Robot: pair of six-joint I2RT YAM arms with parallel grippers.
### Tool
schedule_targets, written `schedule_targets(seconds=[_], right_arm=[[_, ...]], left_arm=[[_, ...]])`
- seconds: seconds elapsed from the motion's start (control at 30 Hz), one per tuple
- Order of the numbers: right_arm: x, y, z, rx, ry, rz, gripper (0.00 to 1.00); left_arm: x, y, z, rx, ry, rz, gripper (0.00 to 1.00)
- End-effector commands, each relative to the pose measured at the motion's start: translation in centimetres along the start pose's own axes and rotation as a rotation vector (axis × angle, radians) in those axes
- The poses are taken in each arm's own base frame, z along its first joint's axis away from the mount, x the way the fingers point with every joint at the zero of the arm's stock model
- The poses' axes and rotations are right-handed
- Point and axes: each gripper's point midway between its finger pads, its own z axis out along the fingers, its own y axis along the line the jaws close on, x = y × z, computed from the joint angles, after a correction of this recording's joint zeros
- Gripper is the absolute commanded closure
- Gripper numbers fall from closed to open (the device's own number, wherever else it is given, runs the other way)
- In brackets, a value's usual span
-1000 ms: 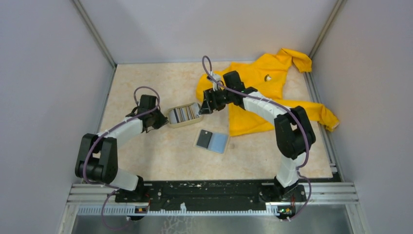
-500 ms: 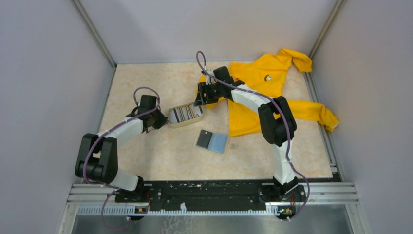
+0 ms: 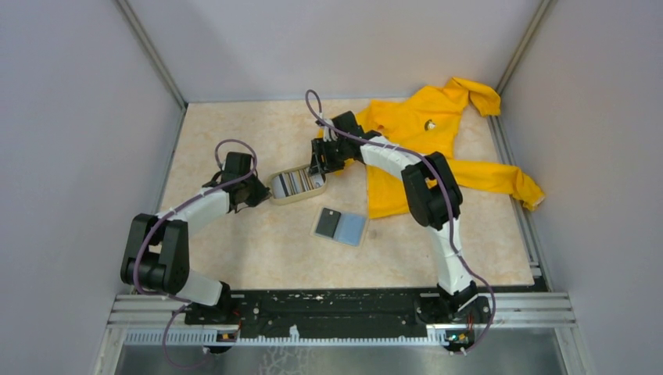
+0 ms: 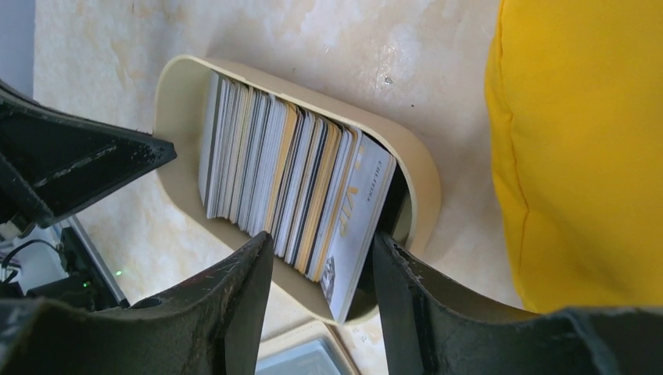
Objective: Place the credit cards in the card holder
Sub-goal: Move the storage box to the center of the board.
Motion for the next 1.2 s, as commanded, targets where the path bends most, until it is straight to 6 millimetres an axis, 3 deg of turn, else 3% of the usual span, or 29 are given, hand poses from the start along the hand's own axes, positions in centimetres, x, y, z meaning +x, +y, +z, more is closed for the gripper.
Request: schedule_targets(seconds=[0.0,0.23,0.43,0.67,0.9,1.17], right_arm=[[-0.9,0.8,0.8,0.051,-0.014,-0.013,0.49],[-0.2,0.3,1.9,0.071,0.016,0.022,0.46],[0.8,2.2,3.1,-0.024,0.061,0.037,0.47],[0.8,5.3,3.0,-0.197,0.068,0.085,0.47],[1.8,4.7,4.1,-0.210,0.101,0.131,0.47],[1.2,7.2,3.0,-0.382,0.107,0.178,0.48]], left_arm=[[0.6,-1.9,-0.3,0.083,0.036,-0.017,0.90],[0.9,-2.5,-0.5,0.101,0.042,-0.008,0.90],[0.9,-3.0,-0.6,0.118,0.048,-0.003,0.91],[1.1,-3.1,-0.7,0.128,0.055,-0.004,0.91],[1.2,-3.4,-0.9,0.145,0.061,-0.007,0.91],[1.1,-3.5,-1.1,0.150,0.058,-0.007,0.91]])
